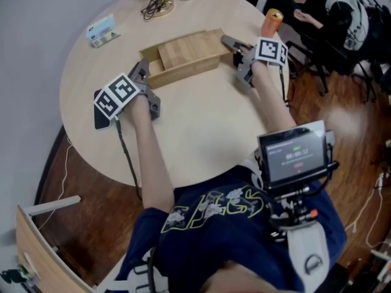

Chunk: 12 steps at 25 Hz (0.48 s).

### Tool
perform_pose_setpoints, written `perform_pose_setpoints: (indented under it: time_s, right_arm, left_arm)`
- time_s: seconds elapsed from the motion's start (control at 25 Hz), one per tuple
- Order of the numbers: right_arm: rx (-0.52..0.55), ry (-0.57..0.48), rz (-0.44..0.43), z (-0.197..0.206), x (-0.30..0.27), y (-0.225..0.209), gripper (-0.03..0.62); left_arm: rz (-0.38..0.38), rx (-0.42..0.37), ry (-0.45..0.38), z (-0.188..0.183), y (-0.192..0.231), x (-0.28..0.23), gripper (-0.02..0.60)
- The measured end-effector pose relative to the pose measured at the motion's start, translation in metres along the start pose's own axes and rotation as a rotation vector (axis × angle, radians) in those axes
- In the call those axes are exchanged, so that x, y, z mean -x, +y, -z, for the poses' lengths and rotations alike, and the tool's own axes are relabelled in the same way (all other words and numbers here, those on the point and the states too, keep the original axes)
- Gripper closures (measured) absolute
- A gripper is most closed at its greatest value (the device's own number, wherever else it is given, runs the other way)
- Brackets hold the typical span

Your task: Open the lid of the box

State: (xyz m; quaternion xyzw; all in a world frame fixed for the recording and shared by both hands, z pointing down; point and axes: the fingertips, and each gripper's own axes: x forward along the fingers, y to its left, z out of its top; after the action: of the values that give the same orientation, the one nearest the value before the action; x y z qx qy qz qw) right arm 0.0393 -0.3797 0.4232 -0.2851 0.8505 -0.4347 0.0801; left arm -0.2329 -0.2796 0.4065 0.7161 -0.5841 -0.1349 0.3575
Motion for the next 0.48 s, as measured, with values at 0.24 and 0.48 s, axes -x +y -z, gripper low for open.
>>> perform_pose_setpoints:
  time_s: [0.24, 0.48]
  right_arm:
    - [-0.027, -0.014, 0.006, -0.005, 0.009, -0.005, 0.503]
    - [-0.044, -0.035, 0.033, -0.011, 0.021, -0.012, 0.505]
  left_arm:
    - [0.015, 0.010, 0.002, 0.000, 0.001, -0.001, 0.485]
    - [0.013, -0.010, 0.004, 0.000, 0.000, -0.001, 0.485]
